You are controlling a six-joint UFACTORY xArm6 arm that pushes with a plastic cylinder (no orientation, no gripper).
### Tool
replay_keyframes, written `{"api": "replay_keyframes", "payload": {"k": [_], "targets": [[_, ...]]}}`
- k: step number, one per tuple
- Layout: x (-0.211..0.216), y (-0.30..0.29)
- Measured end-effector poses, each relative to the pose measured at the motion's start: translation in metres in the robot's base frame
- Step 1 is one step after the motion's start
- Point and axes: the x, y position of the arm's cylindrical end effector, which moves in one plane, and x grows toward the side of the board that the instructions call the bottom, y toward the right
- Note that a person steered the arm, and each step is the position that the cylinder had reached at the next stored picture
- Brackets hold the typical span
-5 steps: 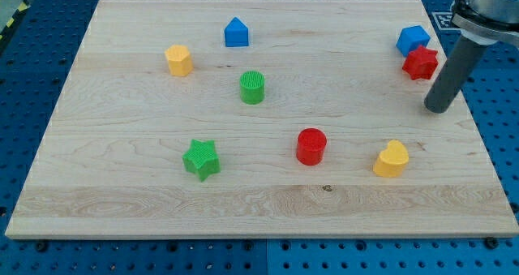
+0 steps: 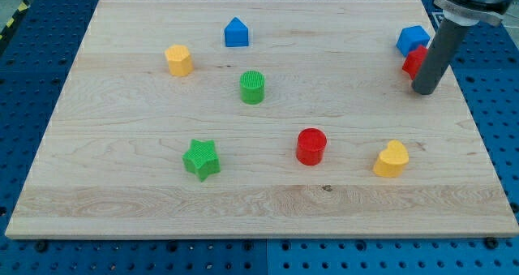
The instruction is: Move arm at center right
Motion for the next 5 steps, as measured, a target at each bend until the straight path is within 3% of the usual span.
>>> {"api": "replay_keyframes", "payload": {"k": [2,4,5], "targets": [[-0.011,0.002],[0.035,0.032],[0.038,0.032]]}}
